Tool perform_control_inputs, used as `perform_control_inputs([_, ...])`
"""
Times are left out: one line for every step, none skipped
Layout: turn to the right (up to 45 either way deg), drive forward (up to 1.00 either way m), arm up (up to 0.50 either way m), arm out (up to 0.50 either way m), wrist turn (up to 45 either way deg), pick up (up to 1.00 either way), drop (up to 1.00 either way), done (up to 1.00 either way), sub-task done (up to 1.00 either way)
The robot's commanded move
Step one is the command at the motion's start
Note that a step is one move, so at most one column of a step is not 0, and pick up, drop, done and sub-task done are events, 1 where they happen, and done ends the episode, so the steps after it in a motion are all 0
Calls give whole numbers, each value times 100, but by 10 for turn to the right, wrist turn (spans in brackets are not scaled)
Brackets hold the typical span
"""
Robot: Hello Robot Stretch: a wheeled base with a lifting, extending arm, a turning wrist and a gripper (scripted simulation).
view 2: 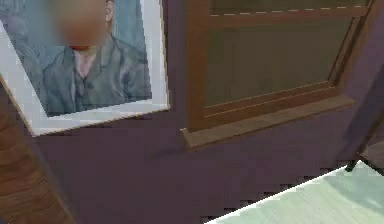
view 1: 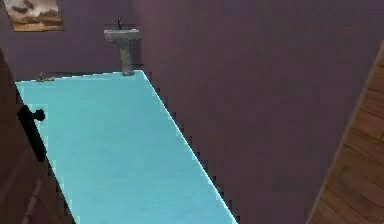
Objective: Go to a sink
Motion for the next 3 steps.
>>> perform_control_inputs([-210, 0, 0, 0, 0, 0, 0, 0, 0])
perform_control_inputs([0, 100, 0, 0, 0, 0, 0, 0, 0])
perform_control_inputs([0, 100, 0, 0, 0, 0, 0, 0, 0])
